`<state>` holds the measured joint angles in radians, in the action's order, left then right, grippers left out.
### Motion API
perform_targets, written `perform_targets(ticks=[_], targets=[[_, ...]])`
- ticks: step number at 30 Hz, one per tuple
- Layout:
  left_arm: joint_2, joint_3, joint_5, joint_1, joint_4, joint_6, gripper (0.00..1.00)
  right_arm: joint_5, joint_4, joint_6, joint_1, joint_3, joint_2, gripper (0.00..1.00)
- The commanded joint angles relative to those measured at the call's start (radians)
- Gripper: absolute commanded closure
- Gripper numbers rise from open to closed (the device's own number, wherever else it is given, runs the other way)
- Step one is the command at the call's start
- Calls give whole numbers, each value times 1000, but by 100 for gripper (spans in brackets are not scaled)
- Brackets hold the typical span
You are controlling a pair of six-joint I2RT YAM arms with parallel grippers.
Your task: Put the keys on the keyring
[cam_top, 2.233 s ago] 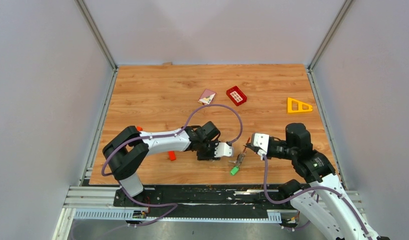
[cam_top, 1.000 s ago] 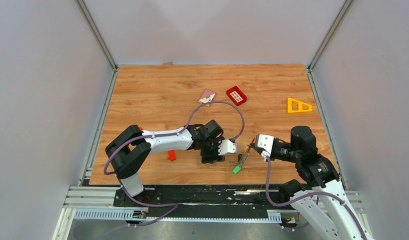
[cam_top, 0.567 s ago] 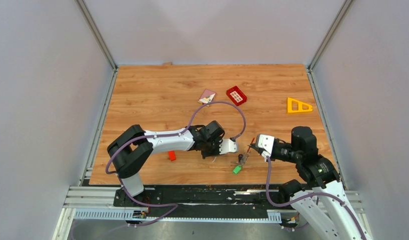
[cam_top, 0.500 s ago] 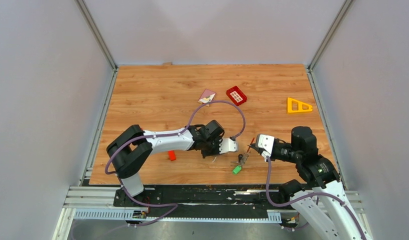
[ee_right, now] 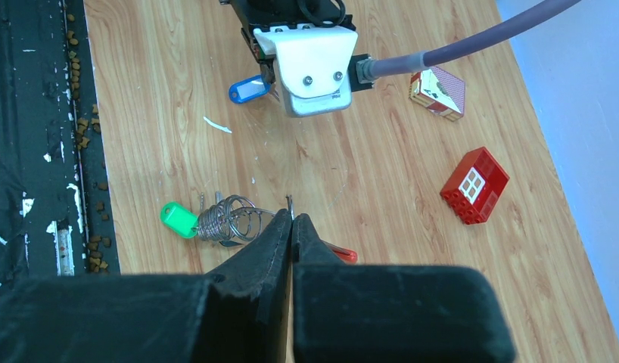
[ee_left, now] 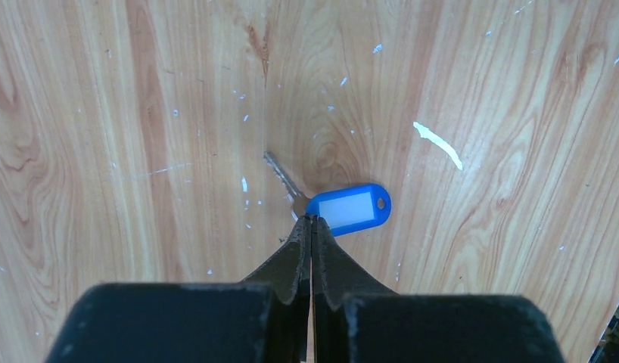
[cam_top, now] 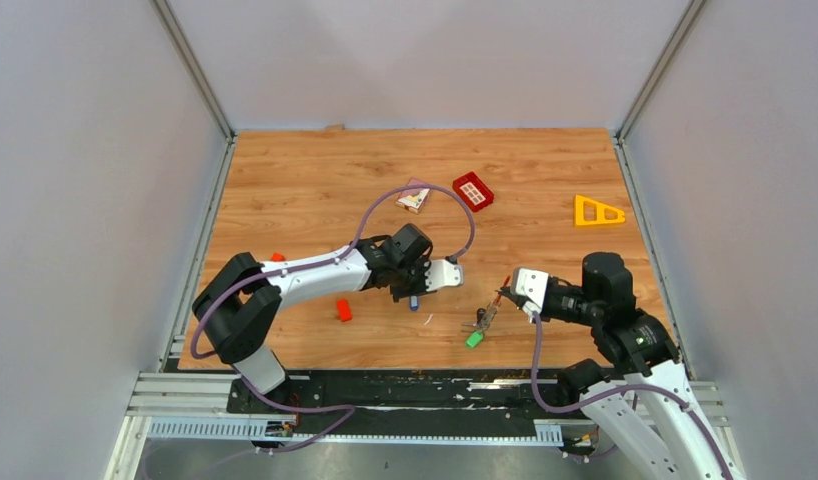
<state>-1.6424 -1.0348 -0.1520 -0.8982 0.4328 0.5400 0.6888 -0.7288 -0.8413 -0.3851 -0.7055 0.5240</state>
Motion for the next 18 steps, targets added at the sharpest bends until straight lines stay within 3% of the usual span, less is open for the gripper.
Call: perform_targets(ticks=[1, 12, 18], targets=[[-4, 11, -2, -3, 17, 49, 100, 15, 33, -15, 3, -23, 7, 100], [-58, 22, -10, 9, 38, 75, 84, 14, 35, -16, 3, -16, 11, 100], [-11, 48, -9, 26, 41, 83, 67, 14, 38, -16, 3, -13, 11, 100]])
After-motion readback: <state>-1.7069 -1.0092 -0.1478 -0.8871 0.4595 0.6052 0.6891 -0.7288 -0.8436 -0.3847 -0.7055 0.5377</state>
